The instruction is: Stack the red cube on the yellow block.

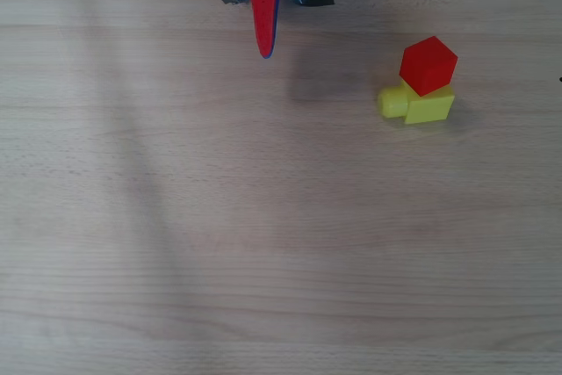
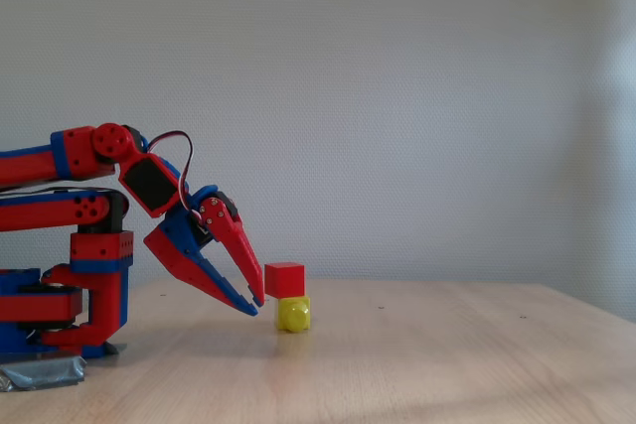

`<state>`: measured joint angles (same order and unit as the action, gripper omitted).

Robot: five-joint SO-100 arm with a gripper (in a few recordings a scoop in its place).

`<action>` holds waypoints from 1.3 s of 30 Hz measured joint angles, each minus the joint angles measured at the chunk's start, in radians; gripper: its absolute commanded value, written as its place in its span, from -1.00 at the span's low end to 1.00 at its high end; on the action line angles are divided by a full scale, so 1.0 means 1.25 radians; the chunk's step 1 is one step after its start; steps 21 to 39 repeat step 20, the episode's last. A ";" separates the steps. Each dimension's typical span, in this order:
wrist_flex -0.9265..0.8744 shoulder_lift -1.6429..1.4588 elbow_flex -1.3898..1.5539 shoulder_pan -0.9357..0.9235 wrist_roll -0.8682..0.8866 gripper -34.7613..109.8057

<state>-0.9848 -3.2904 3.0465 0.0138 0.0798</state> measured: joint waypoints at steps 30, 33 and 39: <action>-0.006 0.001 0.012 -0.015 -0.025 -0.52; -0.006 0.001 0.012 -0.015 -0.025 -0.52; -0.006 0.001 0.012 -0.015 -0.025 -0.52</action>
